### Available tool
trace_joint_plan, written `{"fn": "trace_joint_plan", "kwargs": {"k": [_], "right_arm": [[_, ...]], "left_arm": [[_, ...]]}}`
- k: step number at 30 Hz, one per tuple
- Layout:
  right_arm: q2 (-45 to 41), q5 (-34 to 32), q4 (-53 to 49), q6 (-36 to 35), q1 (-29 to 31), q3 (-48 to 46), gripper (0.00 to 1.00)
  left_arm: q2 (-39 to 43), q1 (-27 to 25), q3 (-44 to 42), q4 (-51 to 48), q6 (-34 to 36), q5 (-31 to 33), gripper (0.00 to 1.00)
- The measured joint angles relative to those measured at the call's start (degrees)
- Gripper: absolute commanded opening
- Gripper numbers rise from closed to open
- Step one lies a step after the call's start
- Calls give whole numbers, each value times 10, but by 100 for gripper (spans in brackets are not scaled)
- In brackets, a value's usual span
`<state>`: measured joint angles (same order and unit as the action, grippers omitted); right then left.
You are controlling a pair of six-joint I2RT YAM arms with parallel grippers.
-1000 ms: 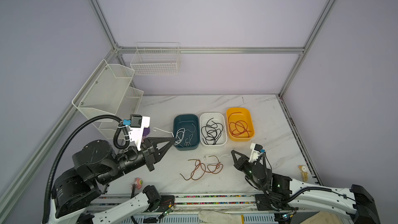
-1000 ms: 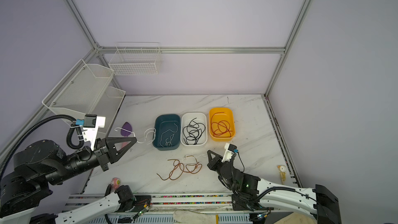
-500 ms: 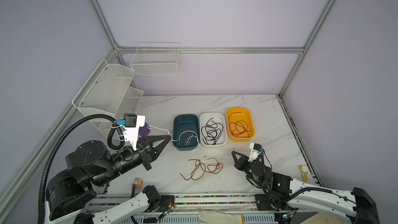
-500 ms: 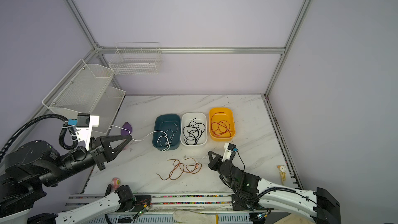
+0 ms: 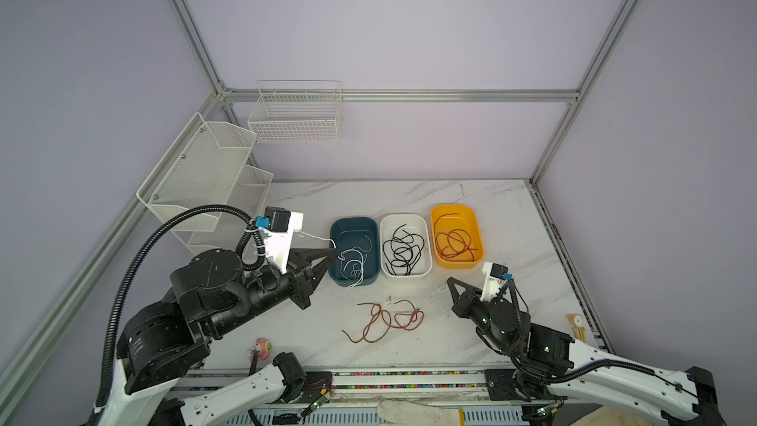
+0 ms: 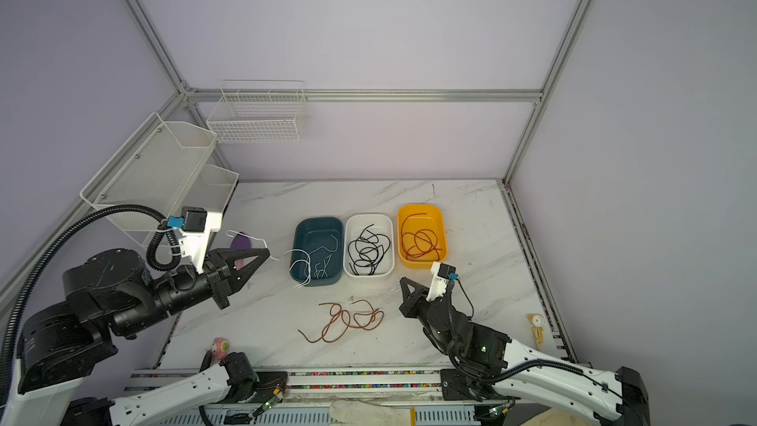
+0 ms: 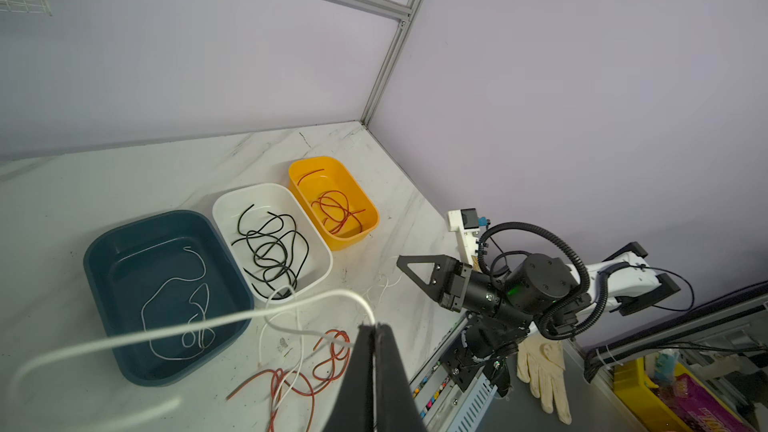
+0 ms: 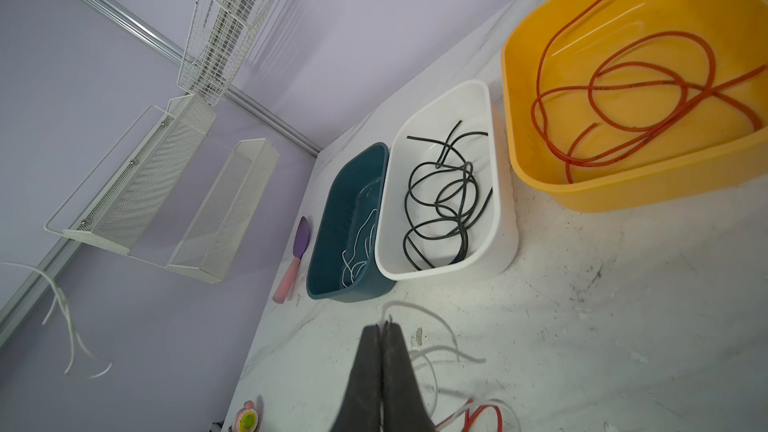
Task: Untangle the cables
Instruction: 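Lower the held white wire with the left gripper over the teal bin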
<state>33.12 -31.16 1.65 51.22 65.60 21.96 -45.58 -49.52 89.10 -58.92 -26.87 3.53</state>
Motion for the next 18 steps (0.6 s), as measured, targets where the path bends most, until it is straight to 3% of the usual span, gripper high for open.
{"fn": "trace_joint_plan", "kwargs": {"k": [11,18], "right_arm": [[-48,-7,-38,-70,0,36,0],[-67,6,-49,-111,0,60,0]], "left_arm": [[-30,2,-54,15,53,40,0],[-52,31,-81,40,80,47,0]]}}
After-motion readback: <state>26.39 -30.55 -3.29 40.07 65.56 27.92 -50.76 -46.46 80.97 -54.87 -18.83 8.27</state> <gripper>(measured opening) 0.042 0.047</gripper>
